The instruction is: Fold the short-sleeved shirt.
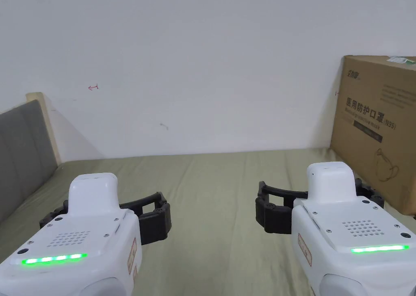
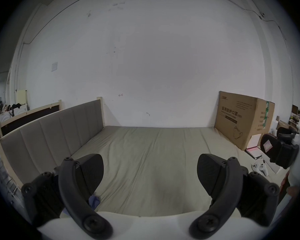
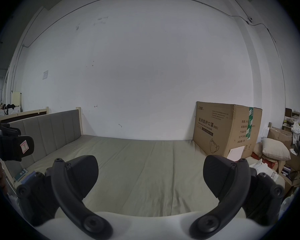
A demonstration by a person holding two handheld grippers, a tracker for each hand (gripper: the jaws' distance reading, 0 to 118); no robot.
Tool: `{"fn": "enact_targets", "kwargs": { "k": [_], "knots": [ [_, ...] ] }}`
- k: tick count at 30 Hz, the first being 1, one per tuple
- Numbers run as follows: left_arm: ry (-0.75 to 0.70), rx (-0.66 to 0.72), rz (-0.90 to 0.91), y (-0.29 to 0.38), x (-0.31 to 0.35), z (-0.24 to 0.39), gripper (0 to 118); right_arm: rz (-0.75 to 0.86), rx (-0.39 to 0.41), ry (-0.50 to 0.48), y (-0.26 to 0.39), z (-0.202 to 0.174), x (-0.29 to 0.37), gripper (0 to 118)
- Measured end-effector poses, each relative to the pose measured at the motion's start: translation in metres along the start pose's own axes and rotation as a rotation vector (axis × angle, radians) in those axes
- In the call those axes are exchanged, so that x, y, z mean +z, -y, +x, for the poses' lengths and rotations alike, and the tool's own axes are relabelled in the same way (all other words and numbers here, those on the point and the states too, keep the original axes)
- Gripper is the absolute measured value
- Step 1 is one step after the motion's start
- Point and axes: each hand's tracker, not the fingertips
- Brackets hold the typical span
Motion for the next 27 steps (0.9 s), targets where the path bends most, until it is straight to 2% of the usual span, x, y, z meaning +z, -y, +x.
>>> {"fn": "enact_targets", "kwargs": {
  "k": [10, 13, 18, 24, 27],
  "knots": [
    [-0.019, -0.095, 0.006, 0.010, 0.003, 0.007, 114, -0.014, 0.014, -0.001, 0.002, -0.001, -0.001, 118],
    [-0.004, -0.037, 0.030, 0.010, 0.007, 0.007, 115, -0.021, 0.004, -0.006, 0.002, -0.001, -0.001, 118],
    [-0.061, 0.055, 0.094, 0.011, 0.010, 0.008, 116, -0.028, 0.029, -0.005, 0.005, -0.003, 0.000, 118],
    [0.032, 0.016, 0.041, 0.012, 0.006, 0.003, 116, -0.037, 0.030, -0.008, 0.007, -0.003, 0.000, 118],
    [0.030, 0.018, 0.027, 0.012, 0.004, 0.005, 116, -0.037, 0.023, -0.008, 0.008, -0.003, 0.000, 118]
  ]
}}
